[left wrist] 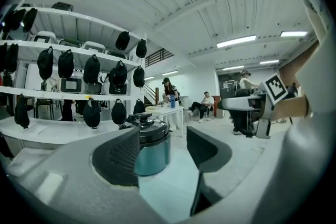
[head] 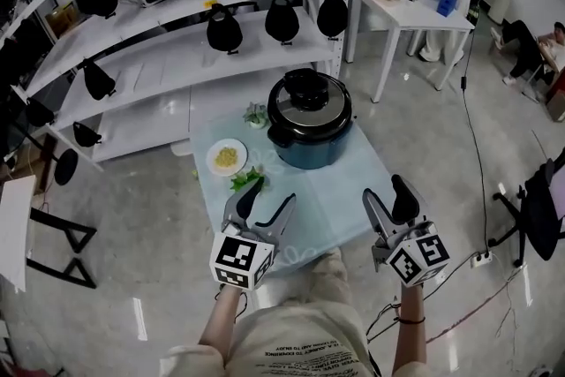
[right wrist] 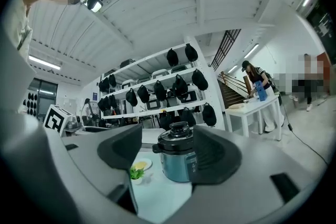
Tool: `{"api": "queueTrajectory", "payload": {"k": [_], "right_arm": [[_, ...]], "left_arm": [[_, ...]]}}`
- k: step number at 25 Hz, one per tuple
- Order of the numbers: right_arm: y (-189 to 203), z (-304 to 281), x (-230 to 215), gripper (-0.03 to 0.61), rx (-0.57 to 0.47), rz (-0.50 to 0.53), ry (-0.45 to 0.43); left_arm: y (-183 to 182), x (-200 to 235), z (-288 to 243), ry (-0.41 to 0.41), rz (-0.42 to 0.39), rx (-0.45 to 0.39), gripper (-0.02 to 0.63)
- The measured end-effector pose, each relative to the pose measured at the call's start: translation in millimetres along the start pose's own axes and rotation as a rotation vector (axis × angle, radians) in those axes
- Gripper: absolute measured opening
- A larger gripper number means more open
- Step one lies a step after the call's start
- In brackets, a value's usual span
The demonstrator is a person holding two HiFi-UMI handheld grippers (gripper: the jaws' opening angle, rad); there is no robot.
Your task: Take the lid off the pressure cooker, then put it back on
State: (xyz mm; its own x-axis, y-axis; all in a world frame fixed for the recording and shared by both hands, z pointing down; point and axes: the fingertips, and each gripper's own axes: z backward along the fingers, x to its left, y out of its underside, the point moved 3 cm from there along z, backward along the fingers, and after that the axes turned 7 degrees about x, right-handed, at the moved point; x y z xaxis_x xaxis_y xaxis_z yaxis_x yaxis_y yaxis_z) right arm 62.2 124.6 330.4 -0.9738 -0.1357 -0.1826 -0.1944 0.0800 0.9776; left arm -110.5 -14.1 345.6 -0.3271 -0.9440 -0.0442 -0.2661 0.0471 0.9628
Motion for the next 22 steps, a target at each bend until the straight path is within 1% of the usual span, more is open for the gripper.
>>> {"api": "queueTrajectory", "payload": {"k": [5,11,18,22], "right_arm": [[-14,-46,-30,0.287,-0.001,0.001,-0.06],[-22,-94,-63,0.287,0.041,-0.007,-0.134],[-26,-141,-88,0.287,0.098,-0.007,-0.239],[-32,-167,-97,0.287,0.114,0.023,-0.314]], "left_arm": [[-13,20,-39,-0.048,0.011,0.007,0.264],[-17,34,-81,-0.098,0.05,0.039,0.265],[-24,49,-112,-0.171,0.082,0.067,0.265],[-29,58,-127,-0.207,0.085,0.073,0.265]]}}
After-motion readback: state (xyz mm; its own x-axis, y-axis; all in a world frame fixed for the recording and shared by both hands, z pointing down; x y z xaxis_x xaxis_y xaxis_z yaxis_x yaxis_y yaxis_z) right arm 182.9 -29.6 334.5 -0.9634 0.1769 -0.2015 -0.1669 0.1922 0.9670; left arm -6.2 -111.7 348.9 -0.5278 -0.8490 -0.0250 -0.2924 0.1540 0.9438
